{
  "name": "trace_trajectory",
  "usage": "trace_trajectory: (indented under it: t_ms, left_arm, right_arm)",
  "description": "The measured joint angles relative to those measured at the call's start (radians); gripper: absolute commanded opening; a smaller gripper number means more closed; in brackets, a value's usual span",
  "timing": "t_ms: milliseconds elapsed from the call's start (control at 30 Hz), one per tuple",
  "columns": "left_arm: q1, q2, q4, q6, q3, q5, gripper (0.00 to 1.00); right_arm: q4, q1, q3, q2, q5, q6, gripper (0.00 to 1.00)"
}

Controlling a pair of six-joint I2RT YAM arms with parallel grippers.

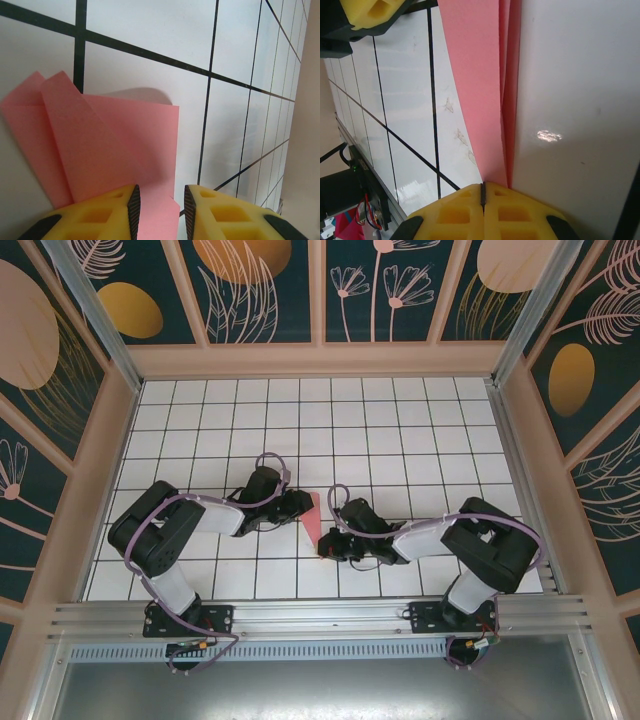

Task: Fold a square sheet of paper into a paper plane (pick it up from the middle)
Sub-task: Fold the wing for the fifth time at the center of the table.

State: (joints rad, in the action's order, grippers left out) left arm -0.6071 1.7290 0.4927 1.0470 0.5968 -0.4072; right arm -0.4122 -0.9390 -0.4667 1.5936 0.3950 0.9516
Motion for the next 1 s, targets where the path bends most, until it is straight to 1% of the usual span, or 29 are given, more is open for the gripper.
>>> trace_trajectory:
  t_ms: [67,233,333,400,567,667,767,867,1000]
  left_arm:
    - [0.000,0.000,-0.001,0.000,0.000,0.000,0.33]
    - [0.000,0.002,-0.016,-0.008,0.009,-0.001,0.33]
    - [0.000,0.005,-0.035,-0.016,0.020,-0.004,0.33]
    - [0.000,0.005,-0.051,-0.023,0.027,-0.004,0.32]
    - [0.000,0.005,-0.056,-0.026,0.029,-0.004,0.32]
    - [0.000,0.005,-0.056,-0.026,0.029,-0.004,0.32]
    - [0.000,0.005,-0.056,-0.026,0.029,-0.004,0.32]
    - [0.000,0.004,-0.056,-0.026,0.029,-0.004,0.32]
    - [0.000,0.003,-0.056,-0.026,0.029,-0.004,0.33]
  right_arm:
    - [0.008,-0.001,-0.005,0.001,-0.001,-0.003,0.04]
    - [0.091,-0.009,-0.058,0.015,-0.003,-0.031,0.04]
    - [0.137,-0.012,-0.084,0.015,-0.007,-0.050,0.08]
    - [0.171,-0.017,-0.101,0.011,-0.019,-0.057,0.12]
    - [0.238,-0.024,-0.105,-0.059,-0.055,-0.059,0.14]
    - [0.229,-0.017,-0.105,-0.098,-0.061,-0.053,0.13]
    - [0.201,-0.002,-0.105,-0.090,-0.059,-0.047,0.11]
    - [0.172,0.010,-0.113,-0.046,-0.052,-0.035,0.10]
    - [0.134,0.011,-0.122,0.039,-0.035,-0.020,0.06]
